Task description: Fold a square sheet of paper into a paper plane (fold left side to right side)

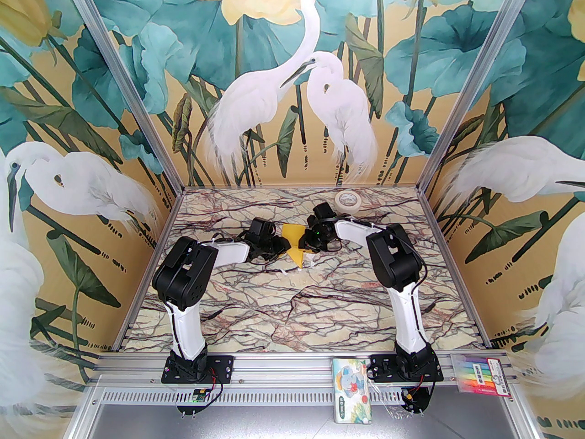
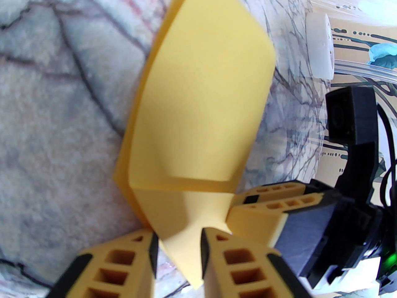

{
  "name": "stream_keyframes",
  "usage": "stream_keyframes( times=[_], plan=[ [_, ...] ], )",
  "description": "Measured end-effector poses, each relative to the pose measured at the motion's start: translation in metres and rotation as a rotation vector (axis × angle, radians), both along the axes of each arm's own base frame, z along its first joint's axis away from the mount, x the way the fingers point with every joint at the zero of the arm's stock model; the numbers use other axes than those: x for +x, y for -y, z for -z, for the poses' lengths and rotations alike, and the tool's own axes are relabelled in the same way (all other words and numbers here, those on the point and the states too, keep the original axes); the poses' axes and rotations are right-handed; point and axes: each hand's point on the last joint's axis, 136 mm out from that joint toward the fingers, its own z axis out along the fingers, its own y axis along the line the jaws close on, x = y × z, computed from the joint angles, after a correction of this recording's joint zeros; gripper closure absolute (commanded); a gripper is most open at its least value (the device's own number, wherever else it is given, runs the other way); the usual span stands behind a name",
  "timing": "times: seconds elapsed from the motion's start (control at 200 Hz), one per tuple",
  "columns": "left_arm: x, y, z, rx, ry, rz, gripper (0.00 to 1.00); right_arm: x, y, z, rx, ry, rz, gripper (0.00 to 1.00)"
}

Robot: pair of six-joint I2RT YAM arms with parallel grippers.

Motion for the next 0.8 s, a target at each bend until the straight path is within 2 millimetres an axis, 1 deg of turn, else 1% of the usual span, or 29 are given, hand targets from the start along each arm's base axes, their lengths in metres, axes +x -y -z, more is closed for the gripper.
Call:
stream_keyframes(
  times=[0.12,0.165,0.27,0.33,0.39,0.46,0.545,0.59,0.705,0.8],
  plan=[
    [0.0047,0.0014,0.0018,0.01,0.005,0.007,0.69,0.0003,-0.0001,-0.0001,0.0,0.0,0.0,0.79],
    [0.0059,0.0019,0.003,0.015,0.003,0.01,0.71,0.0003,-0.0001,-0.0001,0.0,0.0,0.0,0.79],
    [0.0083,0.0026,0.002,0.019,0.013,0.015,0.72,0.0002,-0.0002,-0.0001,0.0,0.0,0.0,0.79],
    [0.0083,0.0026,0.002,0.021,0.016,0.019,0.79,0.0002,-0.0002,-0.0001,0.0,0.0,0.0,0.79],
    [0.0087,0.0029,0.0015,0.023,0.024,0.025,0.82,0.0002,-0.0003,-0.0002,0.001,0.0,0.0,0.78],
    [0.0088,0.0029,0.0014,0.027,0.029,0.032,0.93,0.0001,-0.0007,-0.0005,0.004,0.0,-0.002,0.76],
    [0.0088,0.0029,0.0016,0.028,0.029,0.033,0.94,0.0,-0.0012,-0.0009,0.007,-0.001,-0.003,0.74],
    [0.0086,0.0028,0.0023,0.029,0.028,0.033,0.97,0.0003,-0.0016,-0.0012,0.009,0.001,-0.004,0.73],
    [0.0081,0.0024,0.0036,0.032,0.024,0.032,0.97,0.0002,-0.0018,-0.0021,0.012,0.003,-0.004,0.74],
    [0.0078,0.0029,0.0038,0.032,0.023,0.033,0.96,-0.0041,0.0038,-0.0022,-0.006,0.013,0.005,0.77]
  ],
)
